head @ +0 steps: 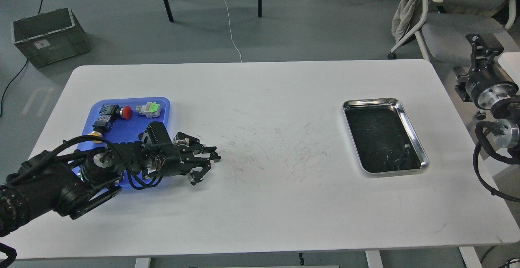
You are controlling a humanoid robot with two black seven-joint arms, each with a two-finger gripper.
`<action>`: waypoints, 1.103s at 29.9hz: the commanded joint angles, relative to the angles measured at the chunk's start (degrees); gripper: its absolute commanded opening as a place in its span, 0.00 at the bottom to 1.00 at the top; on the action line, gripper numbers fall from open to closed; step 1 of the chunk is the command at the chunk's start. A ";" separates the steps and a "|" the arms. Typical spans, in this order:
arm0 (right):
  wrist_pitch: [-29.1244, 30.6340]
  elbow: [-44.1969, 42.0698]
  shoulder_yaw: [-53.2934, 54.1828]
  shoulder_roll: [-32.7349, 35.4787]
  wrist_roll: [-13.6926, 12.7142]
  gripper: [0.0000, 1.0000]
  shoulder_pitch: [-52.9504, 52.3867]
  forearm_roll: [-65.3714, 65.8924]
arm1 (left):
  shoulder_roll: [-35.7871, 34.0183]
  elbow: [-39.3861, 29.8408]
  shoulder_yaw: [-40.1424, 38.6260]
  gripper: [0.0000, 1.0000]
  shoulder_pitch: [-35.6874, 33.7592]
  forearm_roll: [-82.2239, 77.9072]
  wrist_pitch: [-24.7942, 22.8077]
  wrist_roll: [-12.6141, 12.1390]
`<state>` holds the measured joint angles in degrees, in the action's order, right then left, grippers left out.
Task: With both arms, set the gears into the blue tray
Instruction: 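Carry the black gear into the blue tray and release it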
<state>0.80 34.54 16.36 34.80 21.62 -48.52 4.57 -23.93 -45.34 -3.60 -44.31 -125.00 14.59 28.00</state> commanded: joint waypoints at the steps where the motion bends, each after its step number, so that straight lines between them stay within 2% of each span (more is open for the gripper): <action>1: -0.01 0.00 -0.02 0.00 0.09 0.94 -0.08 0.00 | 0.03 0.08 0.08 0.15 -0.17 0.00 0.53 0.00; 3: -0.01 0.00 -0.10 0.00 0.09 0.94 -0.08 0.00 | -0.15 -0.01 0.00 0.10 -0.17 0.00 0.96 0.00; 10: -0.01 0.00 -0.02 0.00 0.09 0.94 0.09 0.00 | -4.88 -2.38 -0.27 0.09 -1.13 0.00 1.14 0.00; 14: -0.01 0.00 -0.02 -0.09 0.44 0.94 0.27 0.00 | -10.77 -5.72 -0.27 0.09 -3.59 0.00 1.14 0.00; 20: -0.01 0.00 -0.02 -0.09 0.53 0.94 0.27 0.00 | -18.42 -6.08 -0.44 0.10 -4.30 0.00 1.23 0.00; 31: 0.08 0.09 -0.10 -0.17 0.53 0.94 0.09 0.00 | -18.52 -1.16 -0.88 0.10 1.15 2.21 5.36 0.00; 33: 0.08 0.09 -0.10 -0.17 0.53 0.94 0.09 0.00 | -18.34 1.99 -0.80 0.11 1.41 3.26 5.71 0.00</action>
<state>0.86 34.65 16.27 34.56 22.15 -48.44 4.57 -42.62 -46.69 -4.41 -43.39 -122.97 19.82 28.00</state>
